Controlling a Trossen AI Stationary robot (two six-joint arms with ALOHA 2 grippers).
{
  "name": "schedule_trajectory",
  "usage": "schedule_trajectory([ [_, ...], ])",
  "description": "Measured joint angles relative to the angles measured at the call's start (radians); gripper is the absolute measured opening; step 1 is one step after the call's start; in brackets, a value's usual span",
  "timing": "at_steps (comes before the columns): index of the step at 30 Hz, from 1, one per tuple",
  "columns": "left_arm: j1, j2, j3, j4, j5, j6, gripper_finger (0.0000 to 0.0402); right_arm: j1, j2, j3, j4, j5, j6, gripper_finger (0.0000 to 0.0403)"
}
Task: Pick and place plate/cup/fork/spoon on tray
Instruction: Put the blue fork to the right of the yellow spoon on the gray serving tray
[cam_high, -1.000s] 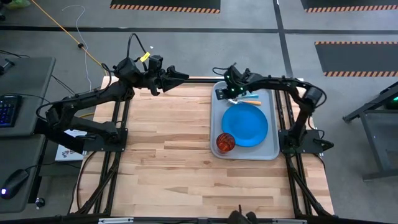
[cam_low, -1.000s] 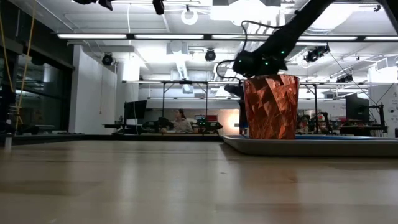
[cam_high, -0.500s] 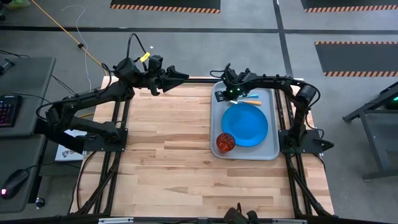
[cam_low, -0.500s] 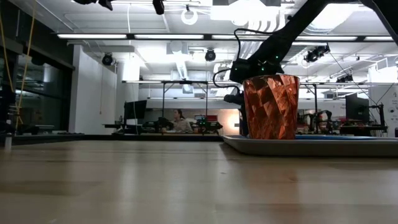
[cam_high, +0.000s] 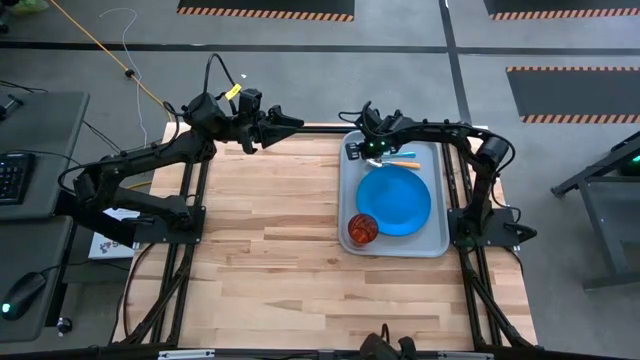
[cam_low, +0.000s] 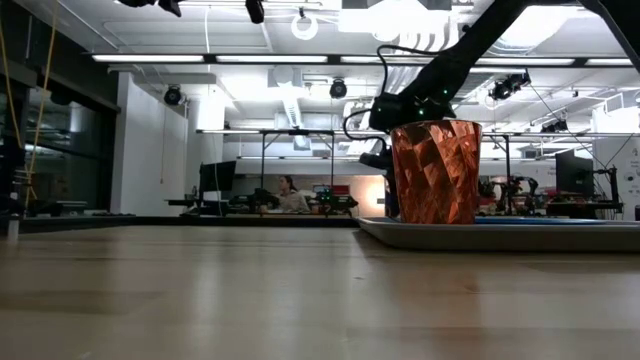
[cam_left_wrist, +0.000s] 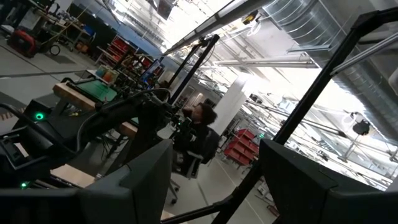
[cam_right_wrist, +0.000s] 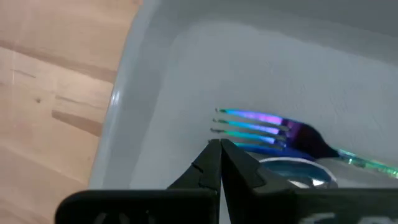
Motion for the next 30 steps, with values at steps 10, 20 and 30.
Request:
schedule_trajectory([
  [10, 0.0, 0.0, 0.0, 0.0, 0.0, 0.0, 0.0229, 0.0, 0.0, 0.0, 0.055, 0.016, 0.032, 0.0],
  [20, 0.0, 0.0, 0.0, 0.0, 0.0, 0.0, 0.0229, -0.021, 0.0, 0.008, 0.138, -0.019, 0.028, 0.0],
  [30, 0.0, 0.0, 0.0, 0.0, 0.001, 0.0, 0.0229, -0.017, 0.019, 0.031, -0.018, -0.186, -0.082, 0.0],
])
